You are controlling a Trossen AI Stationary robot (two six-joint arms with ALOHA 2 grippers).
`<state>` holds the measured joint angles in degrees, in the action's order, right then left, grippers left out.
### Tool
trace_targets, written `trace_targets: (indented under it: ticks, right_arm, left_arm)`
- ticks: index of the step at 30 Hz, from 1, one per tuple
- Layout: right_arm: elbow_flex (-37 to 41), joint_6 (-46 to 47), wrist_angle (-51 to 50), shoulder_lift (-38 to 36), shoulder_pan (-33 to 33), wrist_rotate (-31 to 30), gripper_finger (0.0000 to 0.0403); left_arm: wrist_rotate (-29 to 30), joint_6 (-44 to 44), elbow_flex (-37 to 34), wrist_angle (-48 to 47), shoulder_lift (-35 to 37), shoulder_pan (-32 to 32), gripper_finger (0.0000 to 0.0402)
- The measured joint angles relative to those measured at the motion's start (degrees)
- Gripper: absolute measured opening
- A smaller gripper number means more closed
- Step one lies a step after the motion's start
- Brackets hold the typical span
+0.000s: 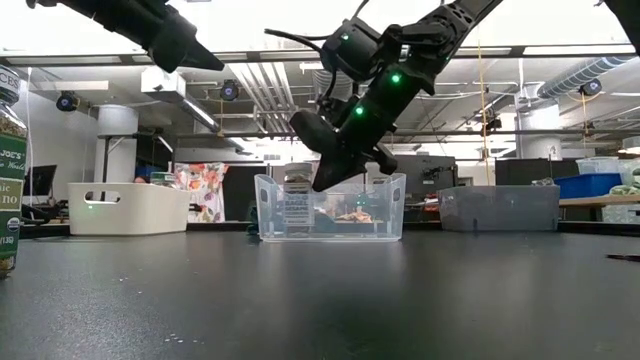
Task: Sort spices by type
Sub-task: Put the top white spice into the transparent bin, then put the bottom right spice pack into the black bin
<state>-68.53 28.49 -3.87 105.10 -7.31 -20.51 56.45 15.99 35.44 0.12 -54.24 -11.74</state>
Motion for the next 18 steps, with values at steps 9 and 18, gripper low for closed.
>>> trace_targets:
  ticks: [9, 18]
  right_arm:
    - [-0.1, 0.5, -2.8, -0.2, 0.2, -1.0, 0.0009]
    - [-3.6, 1.6, -16.3, -6.2, 4.6, -6.1, 0.0009]
  left_arm:
    - [0.0, 0.0, 0.0, -0.1, 0.0, 0.0, 0.0]
    - [-0.2, -0.1, 0.0, -0.2, 0.0, 0.0, 0.0]
